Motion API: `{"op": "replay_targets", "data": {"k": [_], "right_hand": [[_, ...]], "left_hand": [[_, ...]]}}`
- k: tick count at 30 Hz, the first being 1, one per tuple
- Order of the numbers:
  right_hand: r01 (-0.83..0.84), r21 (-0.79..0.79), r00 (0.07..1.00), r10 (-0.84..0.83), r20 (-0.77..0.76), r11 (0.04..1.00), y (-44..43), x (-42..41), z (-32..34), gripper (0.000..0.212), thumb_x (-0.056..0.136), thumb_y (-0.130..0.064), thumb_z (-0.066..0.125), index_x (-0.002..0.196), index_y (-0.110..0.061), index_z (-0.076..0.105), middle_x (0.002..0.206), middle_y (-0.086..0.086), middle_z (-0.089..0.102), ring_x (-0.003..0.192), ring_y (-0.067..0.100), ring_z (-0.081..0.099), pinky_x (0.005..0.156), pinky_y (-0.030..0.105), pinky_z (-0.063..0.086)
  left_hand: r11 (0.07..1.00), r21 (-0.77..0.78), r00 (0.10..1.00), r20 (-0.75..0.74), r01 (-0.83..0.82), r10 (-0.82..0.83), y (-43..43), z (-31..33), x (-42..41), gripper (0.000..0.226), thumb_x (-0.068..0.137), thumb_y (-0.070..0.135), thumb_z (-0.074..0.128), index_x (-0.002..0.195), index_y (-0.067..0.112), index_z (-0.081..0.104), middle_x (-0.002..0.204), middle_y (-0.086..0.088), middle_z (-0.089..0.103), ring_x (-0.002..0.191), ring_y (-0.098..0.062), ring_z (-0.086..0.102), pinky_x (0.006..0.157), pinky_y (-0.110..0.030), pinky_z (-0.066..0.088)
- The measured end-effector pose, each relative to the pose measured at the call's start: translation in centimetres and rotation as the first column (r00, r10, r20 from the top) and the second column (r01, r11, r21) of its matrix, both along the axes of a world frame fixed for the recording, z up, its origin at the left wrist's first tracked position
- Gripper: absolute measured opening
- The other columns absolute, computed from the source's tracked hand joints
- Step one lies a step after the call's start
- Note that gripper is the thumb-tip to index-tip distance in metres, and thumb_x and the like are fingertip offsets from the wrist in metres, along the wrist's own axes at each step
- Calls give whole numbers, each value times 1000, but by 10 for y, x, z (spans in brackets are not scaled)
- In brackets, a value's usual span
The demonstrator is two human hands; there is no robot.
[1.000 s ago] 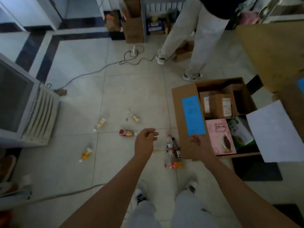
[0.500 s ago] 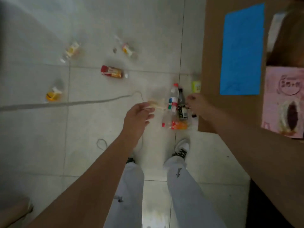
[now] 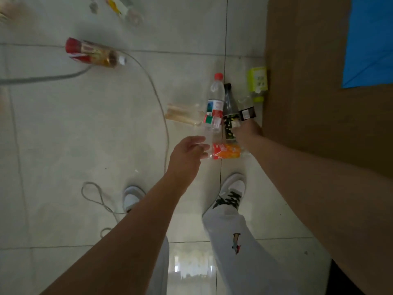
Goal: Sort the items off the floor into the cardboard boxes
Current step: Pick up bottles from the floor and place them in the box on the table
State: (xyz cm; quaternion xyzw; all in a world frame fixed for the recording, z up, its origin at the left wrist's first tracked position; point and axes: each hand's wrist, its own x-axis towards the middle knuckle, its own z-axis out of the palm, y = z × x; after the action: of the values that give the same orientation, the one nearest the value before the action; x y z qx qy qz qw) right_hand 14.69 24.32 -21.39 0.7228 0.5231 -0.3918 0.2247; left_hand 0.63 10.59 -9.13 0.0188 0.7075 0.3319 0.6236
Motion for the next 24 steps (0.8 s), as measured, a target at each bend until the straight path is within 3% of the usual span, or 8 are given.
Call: {"op": "replay_targets", "data": {"k": [5,8,11,14,16,20,24], "right_hand": [[-7,97,997,0,76,995,8,-8,-57,66,88,-31,68,142,-10,38,137,14,52,122,35,52,100,46,46],[-3,81,995,-6,104,997,19,-6,-85,71,84,-29,73,142,-9,37,138,14,52,122,34,53,100,45,47],[8,64,996,-14,91,998,17,-5,-108,63,86,-27,72,138,-10,40,132,13,56,116,31,56,90,37,49],[32,59,997,-37,72,998,5,-2,-122,57,86,-28,71,134,-16,42,120,10,59,93,25,54,73,34,41],[55,82,996,-61,65,995,2,0,-118,53,85,-30,72,129,-17,46,118,9,60,88,23,52,72,33,39],[110,154,993,-116,36,982,6,-12,-80,62,84,-30,73,136,-12,44,131,11,57,116,31,57,84,34,45],[165,184,986,-169,7,969,0,-48,-23,66,84,-28,73,137,-8,39,137,15,52,123,34,53,96,36,44]], "left_hand": [[999,22,996,-90,29,-27,1,-57,-10,25,96,12,46,115,19,61,101,5,70,83,-1,68,60,-10,49],[999,-35,994,-99,33,-36,3,-88,-18,26,96,13,47,118,17,60,105,3,70,91,-7,67,69,-18,49],[995,-89,995,-90,43,-51,2,-109,-21,28,96,12,47,121,15,60,108,0,69,92,-9,66,70,-21,48],[995,-83,995,-85,52,-59,0,-119,-22,30,95,11,46,121,15,60,109,-1,70,92,-9,66,69,-21,48],[995,-80,994,-87,65,-72,2,-120,-22,31,95,10,46,122,14,59,110,-1,69,95,-11,66,70,-21,48],[996,-53,993,-92,67,-72,8,-89,-23,30,96,11,46,124,13,58,111,-2,69,98,-14,66,74,-23,49],[997,0,992,-94,81,-81,16,-31,-39,29,96,10,45,120,14,60,109,-3,69,93,-12,66,70,-21,47]]}}
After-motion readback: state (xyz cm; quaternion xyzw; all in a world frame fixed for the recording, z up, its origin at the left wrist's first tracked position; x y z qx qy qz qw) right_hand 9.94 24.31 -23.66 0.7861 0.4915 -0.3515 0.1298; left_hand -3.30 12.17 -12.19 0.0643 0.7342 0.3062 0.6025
